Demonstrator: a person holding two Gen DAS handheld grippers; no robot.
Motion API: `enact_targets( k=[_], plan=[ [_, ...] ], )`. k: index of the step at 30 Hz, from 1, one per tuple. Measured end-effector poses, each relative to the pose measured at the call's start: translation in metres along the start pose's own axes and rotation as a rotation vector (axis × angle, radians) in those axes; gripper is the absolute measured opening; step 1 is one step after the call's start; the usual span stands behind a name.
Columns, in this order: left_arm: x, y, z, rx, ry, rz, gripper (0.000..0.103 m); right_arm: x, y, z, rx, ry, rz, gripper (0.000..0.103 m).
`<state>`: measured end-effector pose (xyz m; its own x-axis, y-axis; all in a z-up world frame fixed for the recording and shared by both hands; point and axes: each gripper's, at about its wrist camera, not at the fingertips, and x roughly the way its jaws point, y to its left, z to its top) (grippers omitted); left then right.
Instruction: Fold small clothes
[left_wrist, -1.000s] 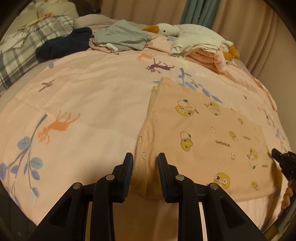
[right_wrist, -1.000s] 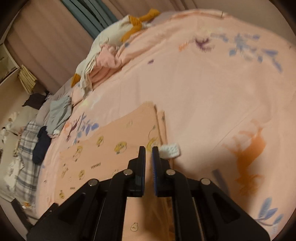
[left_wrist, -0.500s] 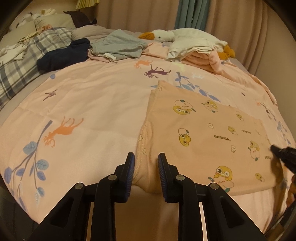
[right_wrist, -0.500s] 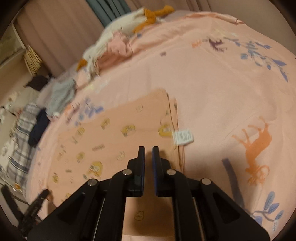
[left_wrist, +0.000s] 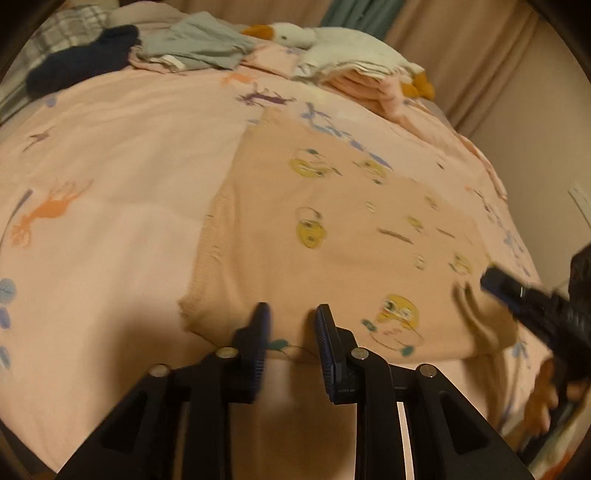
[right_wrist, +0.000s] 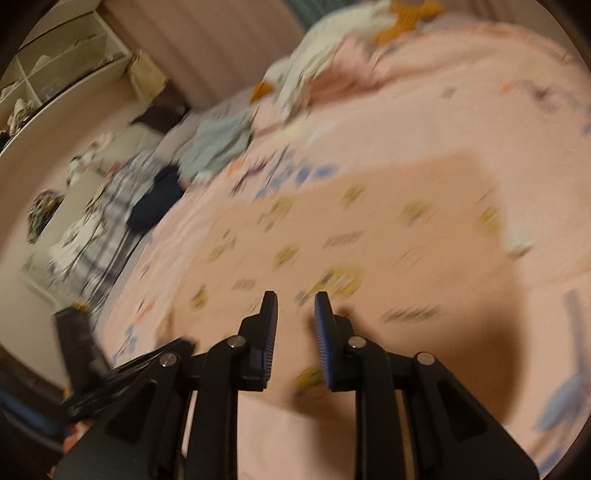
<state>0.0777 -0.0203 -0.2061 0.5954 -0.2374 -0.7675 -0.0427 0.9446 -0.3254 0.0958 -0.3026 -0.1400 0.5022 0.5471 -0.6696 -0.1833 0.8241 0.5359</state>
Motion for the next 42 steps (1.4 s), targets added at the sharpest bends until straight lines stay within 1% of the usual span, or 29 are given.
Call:
enact_targets(
  k=[1, 4, 5, 6, 8, 10, 11, 12, 13, 14, 15, 17, 18, 20, 22, 23, 25, 26, 27, 28, 29, 30, 32, 34, 37, 39, 42],
  plan=[
    [0.000, -0.002, 0.000, 0.013, 0.006, 0.004, 0.025, 0.009, 0.006, -0.005, -0.026, 0.031, -0.006, 0.022],
    [0.000, -0.005, 0.001, 0.015, 0.041, 0.026, 0.025, 0.030, 0.025, -0.027, -0.148, 0.125, -0.093, 0.022],
    [-0.001, -0.006, 0.001, 0.009, 0.050, 0.031, 0.025, 0.036, 0.030, -0.035, -0.184, 0.142, -0.120, 0.022],
    [-0.003, -0.006, 0.000, 0.007, 0.053, 0.036, 0.025, 0.041, 0.035, -0.043, -0.232, 0.131, -0.160, 0.021],
    [-0.009, -0.007, -0.003, 0.021, 0.059, 0.034, 0.025, 0.043, 0.037, -0.045, -0.269, 0.107, -0.184, 0.022],
    [-0.017, -0.008, -0.006, 0.037, 0.096, 0.004, 0.025, 0.039, 0.033, -0.042, -0.241, 0.105, -0.160, 0.025],
    [-0.020, -0.007, -0.008, 0.018, 0.124, -0.032, 0.027, 0.035, 0.028, -0.041, -0.183, 0.081, -0.117, 0.026],
    [-0.021, -0.005, -0.010, -0.006, 0.140, -0.073, 0.036, 0.032, 0.020, -0.039, -0.134, 0.058, -0.083, 0.029],
    [-0.021, 0.000, -0.012, -0.052, 0.153, -0.143, 0.047, 0.030, 0.016, -0.039, -0.103, 0.052, -0.065, 0.031],
    [-0.020, 0.005, -0.013, -0.104, 0.154, -0.206, 0.050, 0.031, 0.015, -0.036, -0.092, 0.062, -0.061, 0.031],
    [-0.020, 0.009, -0.014, -0.140, 0.154, -0.233, 0.051, 0.030, 0.017, -0.033, -0.109, 0.057, -0.073, 0.031],
    [-0.017, 0.017, -0.013, -0.202, 0.152, -0.263, 0.052, 0.027, 0.031, -0.026, -0.166, 0.028, -0.122, 0.031],
    [-0.015, 0.019, -0.012, -0.217, 0.150, -0.266, 0.052, 0.024, 0.040, -0.023, -0.195, 0.015, -0.143, 0.033],
    [-0.010, 0.025, -0.009, -0.268, 0.124, -0.293, 0.052, 0.017, 0.057, -0.010, -0.239, -0.027, -0.169, 0.043],
    [-0.004, 0.032, -0.006, -0.332, 0.101, -0.324, 0.052, 0.013, 0.062, 0.000, -0.257, -0.061, -0.155, 0.068],
    [-0.001, 0.035, -0.005, -0.362, 0.093, -0.338, 0.052, 0.011, 0.066, 0.004, -0.263, -0.075, -0.147, 0.070],
    [0.004, 0.040, 0.000, -0.403, 0.066, -0.360, 0.052, 0.010, 0.068, 0.010, -0.245, -0.111, -0.158, 0.070],
    [0.006, 0.042, 0.002, -0.415, 0.048, -0.366, 0.052, 0.010, 0.066, 0.012, -0.209, -0.128, -0.151, 0.071],
    [0.008, 0.043, 0.003, -0.426, 0.029, -0.372, 0.052, 0.014, 0.061, 0.013, -0.176, -0.119, -0.122, 0.072],
    [0.011, 0.045, 0.005, -0.441, 0.008, -0.377, 0.052, 0.016, 0.058, 0.013, -0.154, -0.103, -0.094, 0.071],
    [0.012, 0.046, 0.006, -0.455, -0.013, -0.381, 0.052, 0.023, 0.050, 0.014, -0.113, -0.058, -0.035, 0.069],
    [0.013, 0.048, 0.006, -0.464, -0.029, -0.383, 0.052, 0.027, 0.044, 0.013, -0.081, -0.033, -0.007, 0.067],
    [0.014, 0.049, 0.008, -0.475, -0.054, -0.382, 0.052, 0.036, 0.034, 0.012, -0.010, 0.002, 0.014, 0.066],
    [0.014, 0.049, 0.009, -0.480, -0.071, -0.373, 0.052, 0.043, 0.025, 0.010, 0.031, 0.028, 0.013, 0.060],
    [0.016, 0.046, 0.014, -0.484, -0.099, -0.347, 0.052, 0.051, 0.010, 0.008, 0.075, 0.045, -0.018, 0.059],
    [0.019, 0.042, 0.017, -0.467, -0.115, -0.315, 0.052, 0.055, 0.002, 0.006, 0.109, 0.066, -0.020, 0.056],
    [0.022, 0.036, 0.021, -0.424, -0.124, -0.258, 0.052, 0.055, 0.002, 0.005, 0.095, 0.067, -0.017, 0.052]
  ],
)
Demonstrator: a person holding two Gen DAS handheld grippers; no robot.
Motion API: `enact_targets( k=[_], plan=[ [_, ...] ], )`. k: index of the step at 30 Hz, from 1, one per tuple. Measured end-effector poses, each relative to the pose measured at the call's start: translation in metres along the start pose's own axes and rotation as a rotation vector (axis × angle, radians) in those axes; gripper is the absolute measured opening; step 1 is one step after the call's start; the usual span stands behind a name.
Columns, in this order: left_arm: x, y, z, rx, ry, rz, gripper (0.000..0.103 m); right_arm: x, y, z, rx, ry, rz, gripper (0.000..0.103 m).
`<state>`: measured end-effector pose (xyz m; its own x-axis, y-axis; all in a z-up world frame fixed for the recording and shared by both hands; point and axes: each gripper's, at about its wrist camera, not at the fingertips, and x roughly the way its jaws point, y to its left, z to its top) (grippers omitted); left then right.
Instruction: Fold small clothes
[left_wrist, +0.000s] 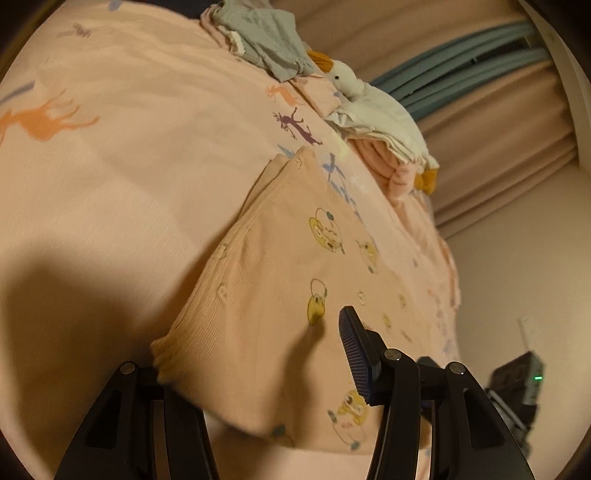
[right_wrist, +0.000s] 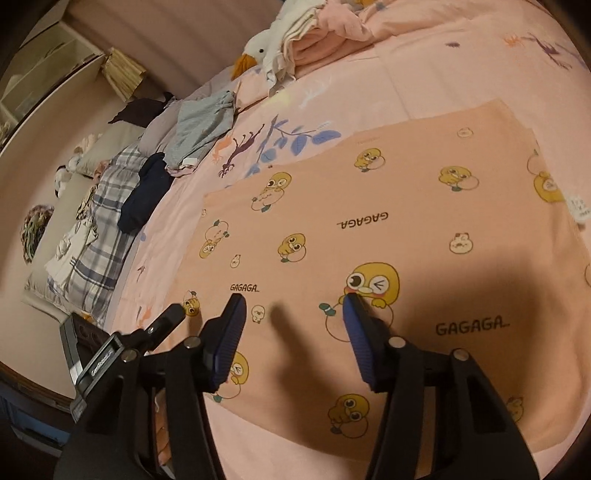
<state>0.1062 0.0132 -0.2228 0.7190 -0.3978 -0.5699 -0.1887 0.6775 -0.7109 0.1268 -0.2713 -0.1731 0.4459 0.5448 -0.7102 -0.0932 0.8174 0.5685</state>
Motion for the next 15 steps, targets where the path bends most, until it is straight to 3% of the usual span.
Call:
enact_targets(
  k=[5, 7, 8, 10, 15],
  plan=[
    [0.005, -0.002, 0.004, 0.009, -0.012, 0.064, 0.051, 0.008, -0.007, -0.003, 0.022, 0.024, 0.053, 0.038],
    [0.010, -0.008, 0.006, 0.048, -0.002, 0.121, 0.039, 0.012, -0.013, -0.004, 0.028, 0.022, 0.046, 0.025],
    [0.011, -0.010, 0.006, 0.068, 0.000, 0.142, 0.038, 0.015, -0.016, -0.004, 0.030, 0.020, 0.040, 0.022],
    [0.014, -0.013, 0.005, 0.090, -0.006, 0.151, 0.033, 0.018, -0.024, -0.004, 0.052, 0.024, 0.025, 0.000],
    [0.019, -0.016, 0.007, 0.093, -0.009, 0.129, 0.022, 0.022, -0.040, -0.002, 0.096, 0.044, 0.085, 0.000]
  ],
)
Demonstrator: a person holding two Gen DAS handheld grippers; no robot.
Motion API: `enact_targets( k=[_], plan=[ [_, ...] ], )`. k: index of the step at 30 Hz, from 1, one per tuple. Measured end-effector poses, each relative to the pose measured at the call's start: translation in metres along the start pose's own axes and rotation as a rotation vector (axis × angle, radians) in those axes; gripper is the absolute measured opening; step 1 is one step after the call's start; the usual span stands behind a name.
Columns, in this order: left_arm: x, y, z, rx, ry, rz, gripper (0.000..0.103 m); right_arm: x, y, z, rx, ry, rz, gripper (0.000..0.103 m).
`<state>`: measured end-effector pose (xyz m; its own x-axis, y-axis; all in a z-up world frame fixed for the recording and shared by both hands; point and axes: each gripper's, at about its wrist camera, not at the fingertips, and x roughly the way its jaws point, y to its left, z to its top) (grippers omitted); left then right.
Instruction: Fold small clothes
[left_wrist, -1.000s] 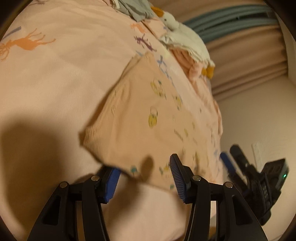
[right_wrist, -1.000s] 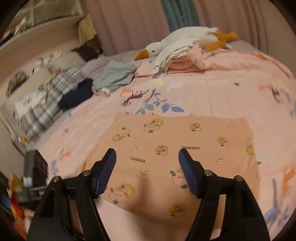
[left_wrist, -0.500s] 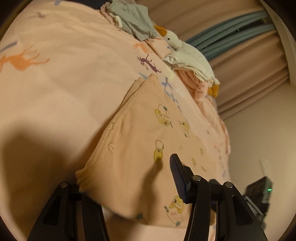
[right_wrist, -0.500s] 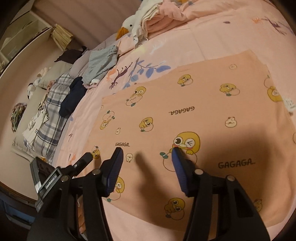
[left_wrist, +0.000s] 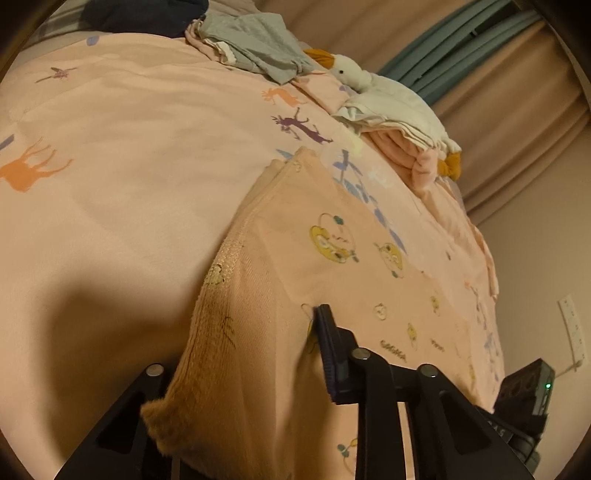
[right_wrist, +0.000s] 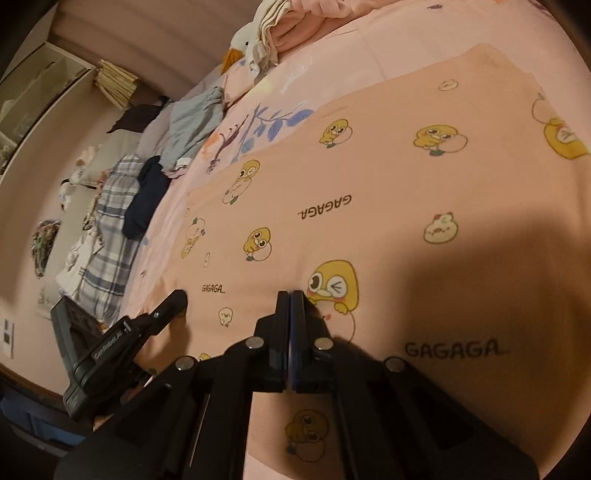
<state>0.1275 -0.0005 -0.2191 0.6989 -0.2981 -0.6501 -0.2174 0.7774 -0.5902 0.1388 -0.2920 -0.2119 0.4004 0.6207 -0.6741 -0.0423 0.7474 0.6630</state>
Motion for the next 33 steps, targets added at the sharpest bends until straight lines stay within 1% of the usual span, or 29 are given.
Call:
enact_targets(
  k=[3, 5, 6, 7, 8, 9, 10, 12, 13, 14, 15, 16, 17, 18, 20, 21, 22, 23, 24, 25, 26, 27, 28, 30, 33],
  plan=[
    [-0.004, -0.010, 0.003, 0.046, -0.026, -0.010, 0.020, -0.005, -0.001, -0.001, 0.027, -0.004, 0.017, 0.000],
    [-0.013, -0.024, 0.002, 0.107, -0.061, -0.031, 0.020, -0.016, -0.004, 0.000, 0.073, 0.013, 0.058, 0.004],
    [-0.019, -0.036, -0.001, 0.160, -0.086, -0.046, 0.020, -0.022, -0.006, 0.001, 0.085, 0.012, 0.067, 0.009],
    [-0.027, -0.052, -0.005, 0.251, -0.105, -0.066, 0.020, -0.032, -0.007, 0.003, 0.092, -0.004, 0.060, 0.011],
    [-0.032, -0.068, -0.011, 0.338, -0.103, -0.096, 0.020, -0.048, -0.009, 0.004, 0.084, -0.049, 0.031, 0.011],
    [-0.037, -0.086, -0.021, 0.442, -0.085, -0.140, 0.020, -0.068, -0.010, 0.005, 0.071, -0.108, 0.006, 0.011],
    [-0.040, -0.104, -0.035, 0.532, -0.054, -0.187, 0.020, -0.085, -0.013, 0.005, 0.072, -0.150, 0.002, 0.011],
    [-0.036, -0.129, -0.064, 0.661, 0.037, -0.248, 0.020, -0.113, -0.021, 0.005, 0.096, -0.221, 0.024, 0.011],
    [-0.028, -0.139, -0.082, 0.715, 0.097, -0.255, 0.020, -0.128, -0.028, 0.004, 0.111, -0.264, 0.033, 0.015],
    [-0.019, -0.145, -0.096, 0.752, 0.141, -0.240, 0.020, -0.143, -0.035, 0.002, 0.123, -0.311, 0.035, 0.019],
    [-0.010, -0.149, -0.108, 0.788, 0.187, -0.208, 0.020, -0.154, -0.042, 0.000, 0.133, -0.348, 0.031, 0.030],
    [-0.002, -0.151, -0.117, 0.801, 0.211, -0.163, 0.020, -0.162, -0.049, -0.002, 0.144, -0.374, 0.027, 0.040],
    [-0.003, -0.152, -0.119, 0.797, 0.203, -0.145, 0.020, -0.168, -0.059, -0.004, 0.174, -0.381, 0.025, 0.042],
    [-0.009, -0.153, -0.119, 0.788, 0.197, -0.151, 0.022, -0.170, -0.066, -0.005, 0.198, -0.373, 0.030, 0.042],
    [-0.028, -0.156, -0.113, 0.762, 0.227, -0.217, 0.028, -0.169, -0.077, -0.008, 0.244, -0.352, 0.075, 0.042],
    [-0.045, -0.155, -0.110, 0.758, 0.230, -0.262, 0.040, -0.168, -0.077, -0.008, 0.244, -0.343, 0.098, 0.042],
    [-0.056, -0.154, -0.109, 0.762, 0.211, -0.284, 0.054, -0.165, -0.074, -0.006, 0.237, -0.329, 0.117, 0.043],
    [-0.071, -0.150, -0.112, 0.773, 0.162, -0.308, 0.060, -0.161, -0.069, -0.004, 0.222, -0.309, 0.138, 0.044],
    [-0.088, -0.141, -0.113, 0.784, 0.078, -0.314, 0.071, -0.159, -0.066, -0.003, 0.212, -0.298, 0.152, 0.047],
    [-0.095, -0.134, -0.114, 0.789, 0.025, -0.293, 0.076, -0.154, -0.059, -0.002, 0.193, -0.280, 0.174, 0.052],
    [-0.098, -0.127, -0.114, 0.786, -0.017, -0.244, 0.077, -0.147, -0.052, 0.000, 0.164, -0.257, 0.198, 0.056],
    [-0.096, -0.123, -0.112, 0.772, -0.023, -0.198, 0.077, -0.140, -0.045, 0.000, 0.134, -0.230, 0.219, 0.060],
    [-0.090, -0.117, -0.107, 0.740, -0.006, -0.153, 0.077, -0.128, -0.037, 0.000, 0.089, -0.192, 0.237, 0.060],
    [-0.079, -0.104, -0.101, 0.674, 0.044, -0.126, 0.077, -0.107, -0.031, -0.007, 0.030, -0.133, 0.244, 0.060],
    [-0.071, -0.085, -0.095, 0.547, 0.110, -0.124, 0.077, -0.085, -0.036, -0.009, 0.101, -0.090, 0.215, 0.060]
  ],
)
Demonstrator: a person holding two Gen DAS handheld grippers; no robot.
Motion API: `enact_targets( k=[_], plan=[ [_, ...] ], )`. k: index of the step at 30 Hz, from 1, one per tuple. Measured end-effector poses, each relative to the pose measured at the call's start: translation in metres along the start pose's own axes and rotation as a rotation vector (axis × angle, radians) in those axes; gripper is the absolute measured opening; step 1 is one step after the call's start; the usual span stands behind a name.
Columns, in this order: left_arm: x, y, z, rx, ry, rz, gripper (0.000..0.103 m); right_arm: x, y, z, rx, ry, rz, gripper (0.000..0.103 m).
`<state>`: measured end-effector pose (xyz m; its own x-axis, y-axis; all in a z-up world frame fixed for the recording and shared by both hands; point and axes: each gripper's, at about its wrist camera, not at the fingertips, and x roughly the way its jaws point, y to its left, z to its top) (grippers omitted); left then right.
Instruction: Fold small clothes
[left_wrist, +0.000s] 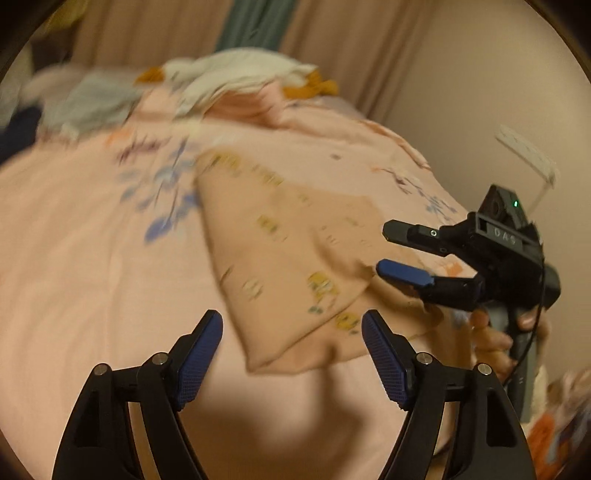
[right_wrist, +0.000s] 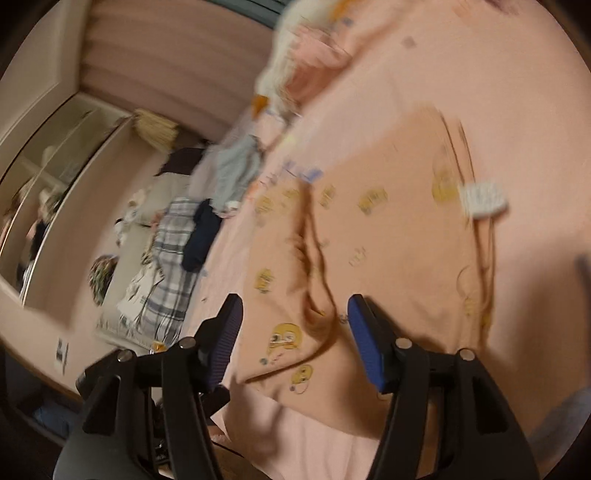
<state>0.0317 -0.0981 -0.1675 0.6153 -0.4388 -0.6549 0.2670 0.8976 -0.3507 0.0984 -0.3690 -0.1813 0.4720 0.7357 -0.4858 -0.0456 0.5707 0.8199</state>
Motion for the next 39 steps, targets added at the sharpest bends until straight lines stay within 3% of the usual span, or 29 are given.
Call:
enact_targets(
  k=[4, 9, 13, 17, 20, 23, 24, 25, 28, 33, 35, 39],
  plan=[
    [0.003, 0.005, -0.008, -0.103, 0.102, -0.131, 0.077, 0.014, 0.007, 0.004, -0.009, 0.041, -0.022, 0.060],
    [0.010, 0.004, -0.010, -0.125, 0.123, -0.204, 0.077, 0.041, 0.005, 0.014, -0.011, 0.104, -0.039, 0.059],
    [0.023, 0.019, -0.005, -0.252, 0.146, -0.290, 0.077, 0.051, 0.011, 0.025, -0.015, 0.141, -0.030, 0.061],
    [0.031, 0.021, 0.002, -0.268, 0.169, -0.332, 0.077, 0.065, 0.020, 0.033, -0.038, 0.173, -0.015, 0.060],
    [0.036, 0.016, 0.004, -0.257, 0.164, -0.314, 0.077, 0.078, 0.026, 0.040, -0.066, 0.218, -0.013, 0.048],
    [0.041, 0.009, 0.006, -0.218, 0.153, -0.265, 0.075, 0.091, 0.021, 0.041, -0.072, 0.215, -0.075, 0.014],
    [0.043, 0.006, 0.005, -0.199, 0.154, -0.222, 0.066, 0.093, 0.018, 0.039, -0.073, 0.212, -0.096, 0.013],
    [0.048, 0.002, 0.007, -0.178, 0.150, -0.166, 0.050, 0.094, 0.014, 0.036, -0.061, 0.200, -0.101, 0.012],
    [0.054, 0.001, 0.007, -0.160, 0.123, -0.082, 0.037, 0.086, 0.011, 0.035, -0.045, 0.170, -0.076, 0.012],
    [0.059, 0.011, 0.012, -0.245, 0.111, -0.108, 0.032, 0.072, 0.010, 0.035, -0.032, 0.104, -0.018, 0.011],
    [0.062, 0.010, 0.015, -0.227, 0.109, -0.116, 0.032, 0.067, 0.010, 0.035, -0.024, 0.078, 0.039, 0.011],
    [0.057, -0.005, 0.009, -0.125, 0.074, -0.048, 0.032, 0.052, 0.017, 0.037, -0.015, 0.009, 0.136, 0.011]
  ],
)
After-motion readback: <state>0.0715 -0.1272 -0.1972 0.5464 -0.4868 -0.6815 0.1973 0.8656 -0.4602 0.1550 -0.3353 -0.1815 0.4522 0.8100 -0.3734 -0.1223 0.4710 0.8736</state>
